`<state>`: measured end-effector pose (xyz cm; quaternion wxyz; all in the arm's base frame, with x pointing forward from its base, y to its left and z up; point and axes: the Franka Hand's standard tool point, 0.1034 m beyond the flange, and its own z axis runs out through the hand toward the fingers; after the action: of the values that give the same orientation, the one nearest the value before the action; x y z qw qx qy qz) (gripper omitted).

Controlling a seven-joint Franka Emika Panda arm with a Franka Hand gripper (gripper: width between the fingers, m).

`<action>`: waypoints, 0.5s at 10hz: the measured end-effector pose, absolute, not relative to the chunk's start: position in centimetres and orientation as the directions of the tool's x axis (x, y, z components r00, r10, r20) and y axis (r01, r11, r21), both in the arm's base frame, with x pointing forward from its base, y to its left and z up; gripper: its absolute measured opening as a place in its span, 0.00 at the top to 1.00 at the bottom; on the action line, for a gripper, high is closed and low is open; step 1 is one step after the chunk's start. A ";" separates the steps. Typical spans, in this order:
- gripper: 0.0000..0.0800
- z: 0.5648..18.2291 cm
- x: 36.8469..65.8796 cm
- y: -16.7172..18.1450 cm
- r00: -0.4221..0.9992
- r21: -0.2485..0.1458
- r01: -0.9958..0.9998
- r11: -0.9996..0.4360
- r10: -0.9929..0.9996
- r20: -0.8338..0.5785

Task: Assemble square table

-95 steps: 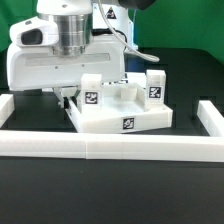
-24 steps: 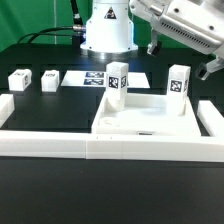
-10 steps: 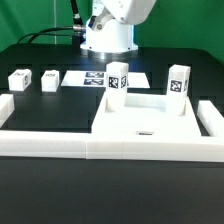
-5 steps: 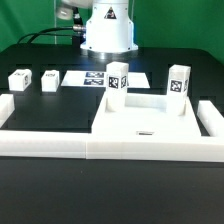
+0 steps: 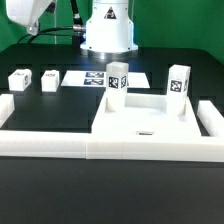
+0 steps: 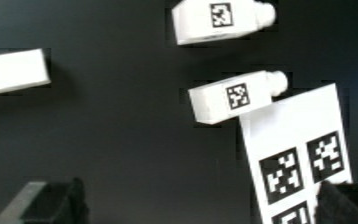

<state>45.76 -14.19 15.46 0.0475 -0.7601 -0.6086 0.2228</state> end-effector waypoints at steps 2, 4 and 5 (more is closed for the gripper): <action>0.19 15.4 45.7 -14.1 0.288 -0.300 0.871 -0.389 0.900 -0.328; 0.19 15.4 45.7 -14.1 0.377 -0.265 0.837 -0.480 0.855 -0.357; 0.19 15.1 45.7 -14.4 0.434 -0.233 0.813 -0.533 0.823 -0.367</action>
Offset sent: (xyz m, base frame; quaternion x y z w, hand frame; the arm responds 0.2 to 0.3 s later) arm 0.0000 0.0000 0.0000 0.0000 0.0000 0.1938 0.9810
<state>45.71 -14.35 15.09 0.0106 -0.8468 -0.4830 0.2225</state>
